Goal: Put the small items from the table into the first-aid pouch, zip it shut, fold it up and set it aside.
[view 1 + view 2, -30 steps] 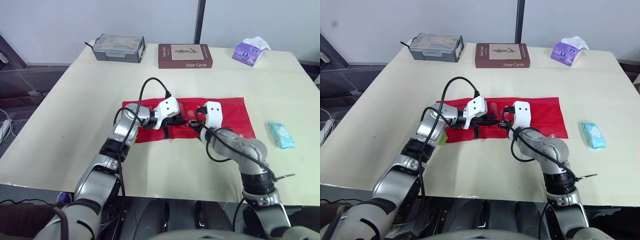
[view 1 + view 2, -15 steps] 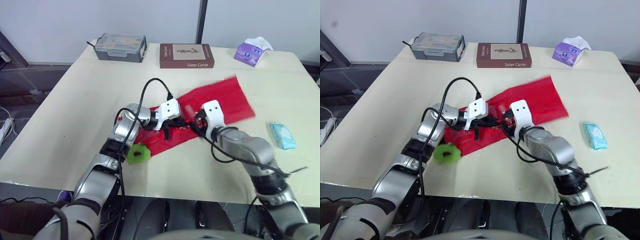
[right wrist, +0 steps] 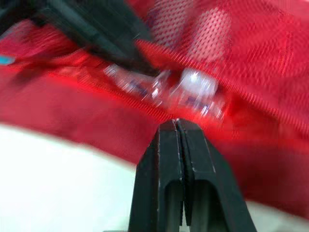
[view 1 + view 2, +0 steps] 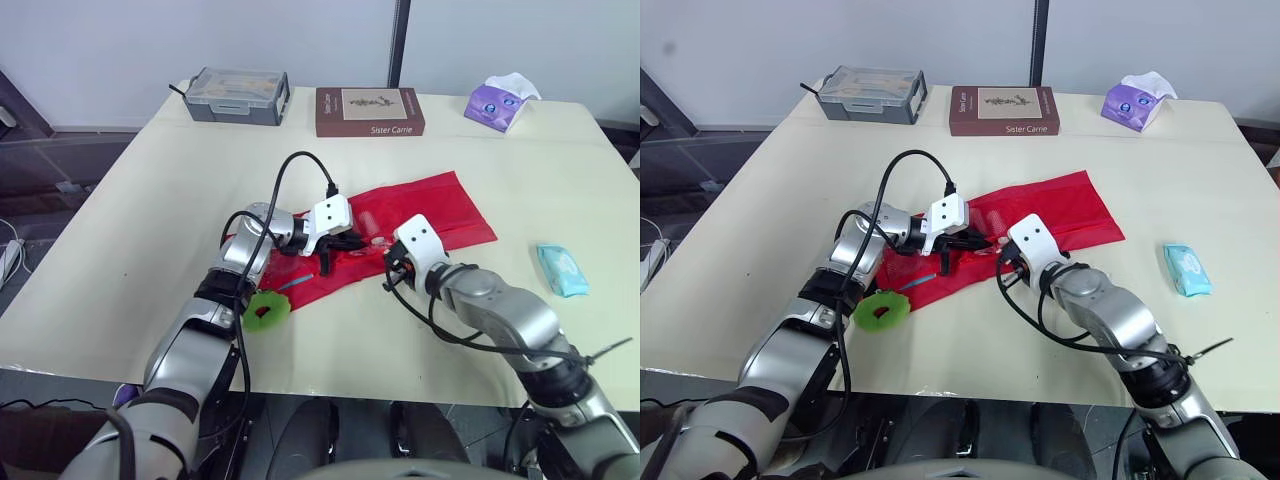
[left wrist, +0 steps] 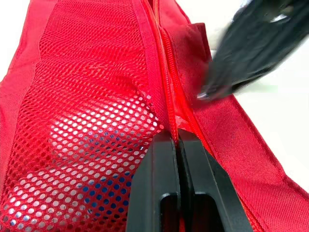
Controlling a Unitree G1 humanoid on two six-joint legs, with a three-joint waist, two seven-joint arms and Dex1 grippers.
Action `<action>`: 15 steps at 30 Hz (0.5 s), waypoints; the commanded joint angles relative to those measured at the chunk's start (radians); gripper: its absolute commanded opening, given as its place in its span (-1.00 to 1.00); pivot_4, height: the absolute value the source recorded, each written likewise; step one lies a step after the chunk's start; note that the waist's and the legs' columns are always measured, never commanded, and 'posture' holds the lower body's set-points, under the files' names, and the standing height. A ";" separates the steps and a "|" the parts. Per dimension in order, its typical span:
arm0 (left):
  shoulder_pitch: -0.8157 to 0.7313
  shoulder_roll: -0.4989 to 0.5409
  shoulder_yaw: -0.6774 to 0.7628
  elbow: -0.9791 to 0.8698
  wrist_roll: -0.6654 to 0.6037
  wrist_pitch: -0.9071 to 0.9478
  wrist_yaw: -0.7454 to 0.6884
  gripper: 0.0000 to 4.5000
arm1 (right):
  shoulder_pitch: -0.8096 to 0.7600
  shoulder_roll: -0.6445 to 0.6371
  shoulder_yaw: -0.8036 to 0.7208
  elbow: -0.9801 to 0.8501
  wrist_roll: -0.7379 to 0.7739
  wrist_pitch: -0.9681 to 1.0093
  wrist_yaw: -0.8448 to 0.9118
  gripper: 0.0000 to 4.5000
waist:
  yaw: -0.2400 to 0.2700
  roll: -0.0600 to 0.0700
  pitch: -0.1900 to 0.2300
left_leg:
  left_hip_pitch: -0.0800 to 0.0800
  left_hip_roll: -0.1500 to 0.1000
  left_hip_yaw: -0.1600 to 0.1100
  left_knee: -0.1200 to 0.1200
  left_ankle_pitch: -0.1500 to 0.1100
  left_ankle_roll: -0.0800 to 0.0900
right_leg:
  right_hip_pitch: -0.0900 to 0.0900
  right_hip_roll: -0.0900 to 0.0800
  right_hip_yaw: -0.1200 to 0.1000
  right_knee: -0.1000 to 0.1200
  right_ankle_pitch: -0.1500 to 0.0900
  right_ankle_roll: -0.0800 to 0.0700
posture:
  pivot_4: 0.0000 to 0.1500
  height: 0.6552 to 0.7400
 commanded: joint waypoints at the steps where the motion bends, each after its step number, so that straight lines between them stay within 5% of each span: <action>1: -0.009 0.012 0.005 -0.023 -0.003 -0.016 -0.018 -1.00 | -0.055 0.053 0.010 0.109 -0.074 -0.111 0.014 -0.98 | 0.000 0.000 0.000 | 0.000 0.000 0.000 0.000 0.000 0.000 | 0.000 0.000 0.000 0.000 0.000 0.000 | 1.00 1.00; 5: -0.003 0.006 -0.002 -0.031 0.000 -0.025 -0.019 -1.00 | -0.114 0.098 0.031 0.263 -0.167 -0.260 0.037 -0.98 | -0.001 0.000 0.000 | 0.000 0.000 0.000 0.000 0.000 0.000 | 0.000 0.000 0.000 0.000 0.000 0.000 | 1.00 1.00; 11: -0.031 0.011 0.001 0.058 0.002 -0.134 -0.061 -1.00 | 0.015 -0.003 -0.027 0.039 -0.113 -0.306 0.216 -0.98 | 0.005 0.000 0.000 | -0.001 0.000 0.000 0.000 0.000 0.000 | 0.000 -0.001 0.000 -0.001 0.000 0.000 | 1.00 1.00; 15: -0.098 0.039 -0.016 0.189 0.034 -0.304 -0.131 -1.00 | 0.244 -0.166 -0.228 -0.328 0.065 -0.272 0.363 -0.37 | 0.010 0.000 0.000 | -0.001 -0.001 -0.001 0.000 0.000 0.000 | 0.001 -0.001 -0.001 -0.003 0.000 0.000 | 1.00 1.00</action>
